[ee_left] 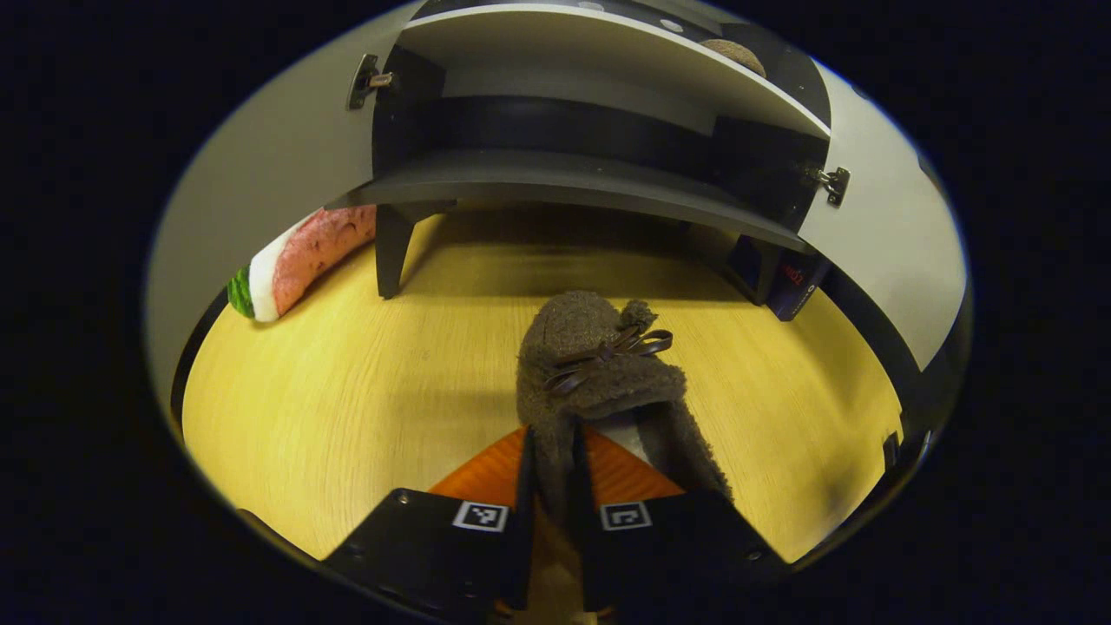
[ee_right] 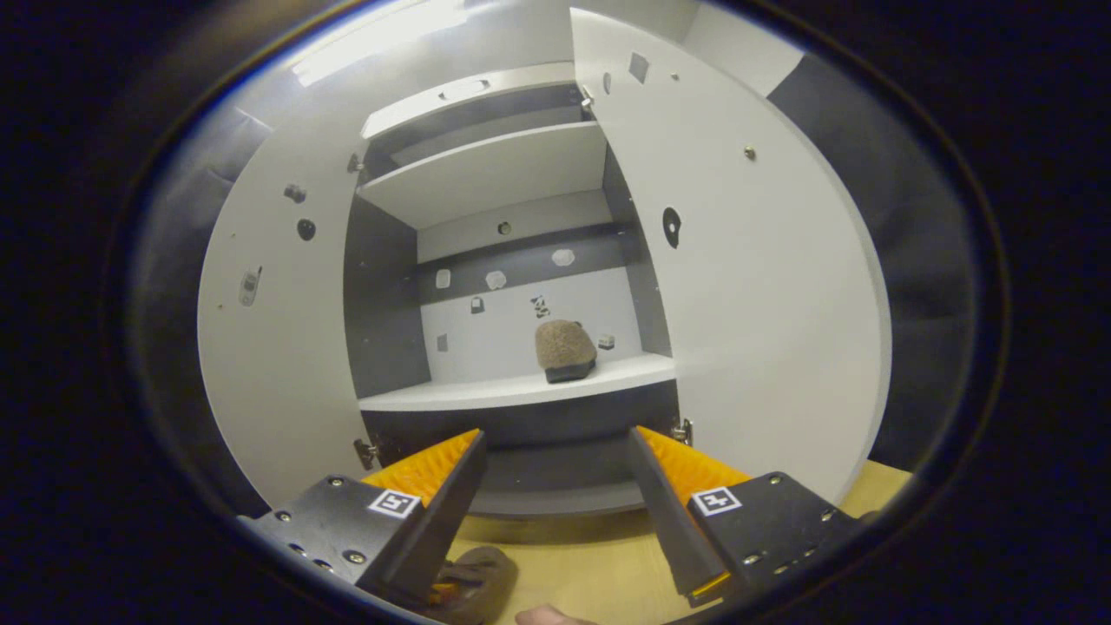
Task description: Grab one shoe with the right hand and put it into the shoe cabinet, grab the other shoe with the left hand and put it into the shoe cabinet; then close the right door with the right hand and the left door with the left hand.
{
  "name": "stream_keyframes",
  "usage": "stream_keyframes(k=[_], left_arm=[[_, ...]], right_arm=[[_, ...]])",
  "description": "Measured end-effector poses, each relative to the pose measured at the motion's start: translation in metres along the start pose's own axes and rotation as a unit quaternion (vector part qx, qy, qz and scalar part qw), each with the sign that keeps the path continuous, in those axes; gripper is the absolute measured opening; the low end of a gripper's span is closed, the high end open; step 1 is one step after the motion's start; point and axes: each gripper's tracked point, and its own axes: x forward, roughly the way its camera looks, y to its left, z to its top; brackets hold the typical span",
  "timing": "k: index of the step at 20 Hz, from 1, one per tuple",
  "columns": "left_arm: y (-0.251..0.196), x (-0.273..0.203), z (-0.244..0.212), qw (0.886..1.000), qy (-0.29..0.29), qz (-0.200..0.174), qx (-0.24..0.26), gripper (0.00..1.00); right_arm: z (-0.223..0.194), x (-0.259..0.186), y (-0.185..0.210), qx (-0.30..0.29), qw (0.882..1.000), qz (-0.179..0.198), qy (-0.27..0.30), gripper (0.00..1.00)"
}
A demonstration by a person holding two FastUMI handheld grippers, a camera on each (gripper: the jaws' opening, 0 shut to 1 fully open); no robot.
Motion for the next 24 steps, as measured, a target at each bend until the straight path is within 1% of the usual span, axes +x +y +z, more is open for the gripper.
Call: stream_keyframes(k=[1, 2, 3, 7, 11, 13, 17, 20, 24], left_arm=[[-0.001, -0.003, -0.001, 1.000, 0.002, -0.004, 0.001, 0.06], [-0.003, -0.009, 0.001, 1.000, 0.002, -0.006, 0.003, 0.07], [-0.005, -0.011, 0.002, 1.000, 0.000, -0.006, 0.006, 0.02], [-0.008, -0.040, 0.032, 0.998, -0.048, 0.008, 0.029, 0.02], [-0.015, -0.073, 0.081, 0.994, -0.105, 0.013, 0.032, 0.02], [-0.018, -0.091, 0.109, 0.991, -0.133, 0.009, 0.025, 0.01], [-0.022, -0.123, 0.170, 0.981, -0.194, 0.011, 0.020, 0.02], [-0.024, -0.145, 0.208, 0.975, -0.221, 0.011, 0.024, 0.02], [-0.033, -0.170, 0.269, 0.964, -0.264, 0.008, 0.014, 0.01]], right_arm=[[0.002, -0.002, 0.001, 0.006, 1.000, 0.004, -0.002, 0.98], [0.005, -0.005, 0.000, 0.008, 1.000, 0.006, -0.002, 0.98], [0.007, -0.007, 0.000, 0.009, 1.000, 0.008, -0.005, 0.98], [0.010, -0.014, -0.006, 0.006, 1.000, 0.005, -0.004, 0.98], [0.021, -0.015, -0.010, 0.004, 1.000, 0.003, -0.003, 0.98], [0.037, -0.017, -0.010, 0.001, 1.000, 0.002, -0.010, 0.98], [0.078, -0.023, -0.003, -0.015, 0.999, 0.012, -0.041, 0.98], [0.105, -0.025, 0.014, -0.031, 0.997, 0.038, -0.060, 0.98], [0.122, -0.022, 0.009, -0.055, 0.995, 0.026, -0.075, 0.98]])
